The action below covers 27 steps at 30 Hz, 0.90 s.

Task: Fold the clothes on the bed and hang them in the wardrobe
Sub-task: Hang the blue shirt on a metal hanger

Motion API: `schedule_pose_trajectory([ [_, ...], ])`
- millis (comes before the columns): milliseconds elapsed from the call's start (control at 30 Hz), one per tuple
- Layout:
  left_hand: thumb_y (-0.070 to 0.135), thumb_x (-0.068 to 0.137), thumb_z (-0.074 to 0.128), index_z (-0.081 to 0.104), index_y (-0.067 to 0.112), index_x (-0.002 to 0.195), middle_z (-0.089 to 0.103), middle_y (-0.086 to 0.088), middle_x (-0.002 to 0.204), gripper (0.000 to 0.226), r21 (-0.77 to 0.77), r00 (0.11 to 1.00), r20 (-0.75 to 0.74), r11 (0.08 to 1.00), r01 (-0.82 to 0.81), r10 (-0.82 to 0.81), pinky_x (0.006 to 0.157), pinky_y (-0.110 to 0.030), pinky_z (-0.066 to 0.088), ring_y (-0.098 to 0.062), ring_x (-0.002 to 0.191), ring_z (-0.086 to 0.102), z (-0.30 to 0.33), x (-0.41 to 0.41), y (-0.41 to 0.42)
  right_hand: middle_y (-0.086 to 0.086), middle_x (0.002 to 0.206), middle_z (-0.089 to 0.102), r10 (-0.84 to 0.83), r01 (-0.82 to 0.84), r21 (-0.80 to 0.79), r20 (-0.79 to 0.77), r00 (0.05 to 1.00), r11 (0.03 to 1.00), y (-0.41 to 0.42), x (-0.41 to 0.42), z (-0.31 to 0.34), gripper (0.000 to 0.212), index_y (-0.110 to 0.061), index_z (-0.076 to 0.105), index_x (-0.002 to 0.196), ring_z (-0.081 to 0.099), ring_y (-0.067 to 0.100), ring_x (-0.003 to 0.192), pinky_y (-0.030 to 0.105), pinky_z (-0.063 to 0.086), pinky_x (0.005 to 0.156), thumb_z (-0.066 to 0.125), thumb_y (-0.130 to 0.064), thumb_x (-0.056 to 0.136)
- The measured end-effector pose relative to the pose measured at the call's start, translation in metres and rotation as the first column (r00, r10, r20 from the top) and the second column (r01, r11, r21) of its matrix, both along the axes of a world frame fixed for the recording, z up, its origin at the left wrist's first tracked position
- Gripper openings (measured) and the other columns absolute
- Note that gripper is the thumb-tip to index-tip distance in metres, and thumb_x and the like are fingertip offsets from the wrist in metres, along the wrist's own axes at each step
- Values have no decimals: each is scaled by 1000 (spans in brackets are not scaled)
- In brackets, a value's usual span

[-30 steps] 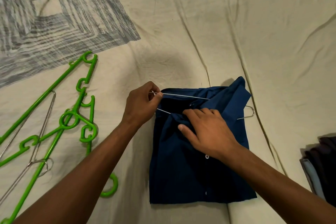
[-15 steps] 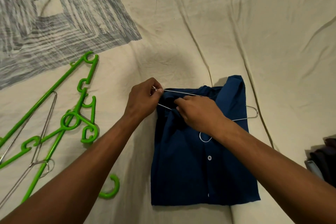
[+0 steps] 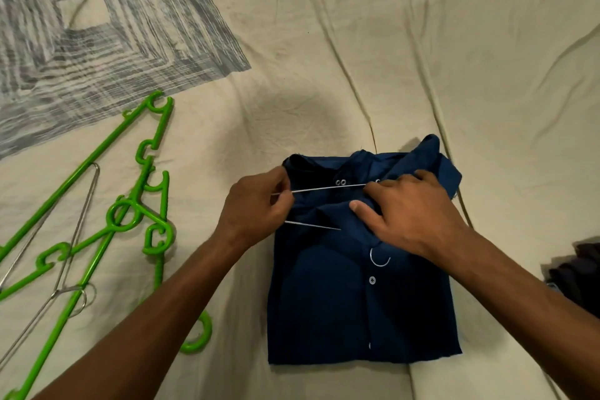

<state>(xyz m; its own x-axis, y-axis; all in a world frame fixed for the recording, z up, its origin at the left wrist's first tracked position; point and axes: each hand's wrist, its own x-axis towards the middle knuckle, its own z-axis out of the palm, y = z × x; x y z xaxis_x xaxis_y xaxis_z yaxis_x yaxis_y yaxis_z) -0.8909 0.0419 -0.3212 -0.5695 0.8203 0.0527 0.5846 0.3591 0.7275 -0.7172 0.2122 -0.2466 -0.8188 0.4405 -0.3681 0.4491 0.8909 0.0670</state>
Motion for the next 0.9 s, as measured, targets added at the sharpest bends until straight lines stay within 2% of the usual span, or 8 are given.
schedule_pose_trajectory([
  [100,28,84,49,57,21,83,58,8,61,11,-90,1000,31,996,-3,6,56,-34,46,-14,56,55,-10,2,-6,-6,106,69,22,-21,-18,92,996,1000,-1,3,3,80,-27,59,99,60,22,107,47,34,105,-8,-67,81],
  [200,30,83,46,61,22,85,54,10,58,17,-156,998,26,986,65,-62,55,-30,41,-13,54,51,-15,3,-10,-4,110,67,8,-7,-16,57,998,1000,2,0,3,80,-26,61,103,59,24,109,49,34,105,-7,-64,83],
  [300,30,85,45,62,22,86,48,13,54,19,-169,990,12,976,138,-138,52,-27,34,-8,51,47,-16,5,-11,2,111,67,-8,9,31,-50,999,999,17,-4,0,60,-22,62,104,59,30,106,48,38,100,10,-51,96],
  [400,31,87,44,58,20,84,49,11,56,18,-134,989,-35,981,140,-146,51,-28,36,-12,51,48,-17,9,-12,3,125,64,-34,35,72,-20,999,997,41,-9,-1,34,-20,58,123,53,32,118,49,35,103,37,-31,99],
  [567,33,89,38,49,18,78,45,11,55,22,-87,978,-138,985,147,-158,46,-26,29,-14,45,44,-20,19,-12,6,139,53,-128,115,89,146,981,989,59,-8,-4,47,-21,41,138,46,35,127,55,30,107,49,-39,96],
  [700,30,91,39,46,18,76,42,12,54,21,-78,967,-192,984,158,-170,45,-24,28,-12,42,40,-23,21,-11,12,155,27,-352,332,129,186,918,934,64,5,-9,79,-22,24,148,36,48,133,68,26,106,59,-59,88],
  [800,32,92,38,47,17,78,49,6,54,23,-87,961,-209,982,165,-180,43,-30,37,-15,43,43,-28,19,-12,16,152,29,-583,593,-92,115,804,800,69,12,-11,87,-21,21,148,45,49,125,60,40,99,66,-57,83],
  [900,33,92,38,46,18,78,51,5,56,22,-108,957,-219,979,172,-192,44,-30,38,-17,45,44,-33,19,-12,22,140,42,-681,668,-256,48,731,699,67,18,-13,81,-16,24,147,54,44,115,43,46,83,70,-40,86],
])
